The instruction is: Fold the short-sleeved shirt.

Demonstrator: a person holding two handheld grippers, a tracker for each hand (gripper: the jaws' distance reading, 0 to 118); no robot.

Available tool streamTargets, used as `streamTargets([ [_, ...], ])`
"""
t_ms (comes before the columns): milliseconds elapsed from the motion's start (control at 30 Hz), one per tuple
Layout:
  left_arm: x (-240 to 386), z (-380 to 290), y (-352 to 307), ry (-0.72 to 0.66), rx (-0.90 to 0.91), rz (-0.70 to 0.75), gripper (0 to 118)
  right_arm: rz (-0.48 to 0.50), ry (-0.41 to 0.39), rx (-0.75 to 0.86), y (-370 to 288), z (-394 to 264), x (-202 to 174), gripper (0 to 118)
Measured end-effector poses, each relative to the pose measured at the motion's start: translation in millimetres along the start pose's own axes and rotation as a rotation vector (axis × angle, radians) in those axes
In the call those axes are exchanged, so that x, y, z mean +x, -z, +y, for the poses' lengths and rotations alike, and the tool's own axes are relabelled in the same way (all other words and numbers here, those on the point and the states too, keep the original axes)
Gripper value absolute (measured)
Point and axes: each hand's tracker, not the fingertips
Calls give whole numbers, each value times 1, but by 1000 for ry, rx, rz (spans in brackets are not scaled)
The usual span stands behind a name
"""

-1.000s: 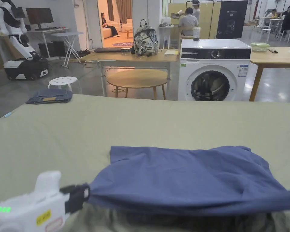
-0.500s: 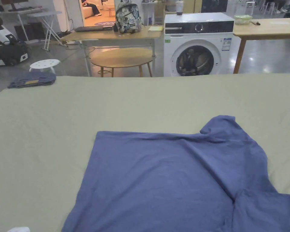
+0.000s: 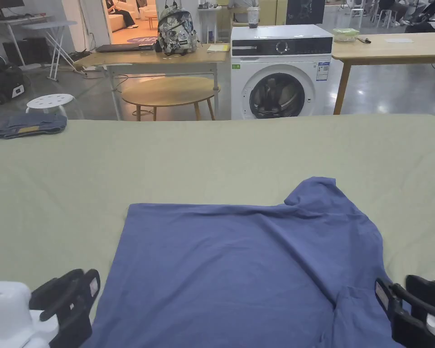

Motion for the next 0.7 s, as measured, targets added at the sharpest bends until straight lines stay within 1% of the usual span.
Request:
streamTargets([
  [33,3,-1,4,-11,-24,-3,0,-2,-2,-1,7,-1,-2,8],
  [67,2,-1,6,-15,-8,-5,0,-22,-14,-8,11,-2,-7,0],
  [100,1,-1,8,-27,-29,-28,0,-27,-19,-11,14,-5,-9,0],
  [133,1,-2,10,-31,-43,-31,0,-2,-19,-32,17,-5,-10,0],
  [167,1,-2,14,-39,-56,-18,0,1,-15,-40,20,-5,-11,0],
  [233,-2,-5,18,-59,-81,4,0,-33,-38,-54,25,-8,-16,0],
  [333,-6,-6,20,-56,-111,79,0,-84,-65,-78,31,-10,-19,0],
  [400,-13,-9,20,-71,-122,107,0,-96,-58,-89,32,-13,-17,0],
  [467,-26,-14,17,-86,-154,109,0,-83,-32,-97,33,-16,-13,0],
  [500,-36,-19,14,-102,-200,74,0,-64,-16,-103,32,-19,-11,0],
  [533,-46,-25,12,-123,-236,14,10,-49,-4,-111,31,-22,-9,0],
  [567,-53,-31,10,-140,-260,18,23,-39,3,-120,31,-23,-8,0],
  [600,-67,-45,14,-138,-288,62,37,-33,12,-129,31,-26,-6,0],
  [633,-75,-53,13,-132,-325,66,46,-30,22,-139,32,-29,-5,0],
  [700,-84,-70,13,-136,-374,83,46,-25,41,-157,32,-33,-3,0],
])
